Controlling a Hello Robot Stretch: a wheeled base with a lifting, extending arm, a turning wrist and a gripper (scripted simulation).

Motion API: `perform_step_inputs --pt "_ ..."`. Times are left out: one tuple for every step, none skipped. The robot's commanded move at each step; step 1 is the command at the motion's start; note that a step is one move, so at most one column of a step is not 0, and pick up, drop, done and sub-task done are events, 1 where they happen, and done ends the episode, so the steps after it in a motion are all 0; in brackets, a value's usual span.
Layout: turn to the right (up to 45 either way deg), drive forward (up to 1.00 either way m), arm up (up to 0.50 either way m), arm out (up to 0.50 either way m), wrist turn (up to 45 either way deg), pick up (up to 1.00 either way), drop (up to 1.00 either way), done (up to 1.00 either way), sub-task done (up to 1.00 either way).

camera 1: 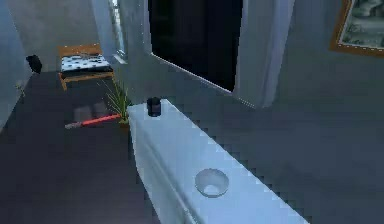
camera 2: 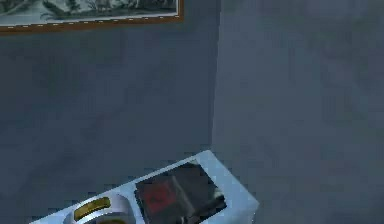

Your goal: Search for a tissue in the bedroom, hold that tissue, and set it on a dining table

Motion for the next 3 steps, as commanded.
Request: perform_step_inputs --pt "-45.0 0.00 0.00 0.00 0.0 0.00 0.00 0.00 0.00" --pt "-45.0 0.00 0.00 0.00 0.0 0.00 0.00 0.00 0.00" --pt "-12.0 0.00 0.00 0.00 0.0 0.00 0.00 0.00 0.00"
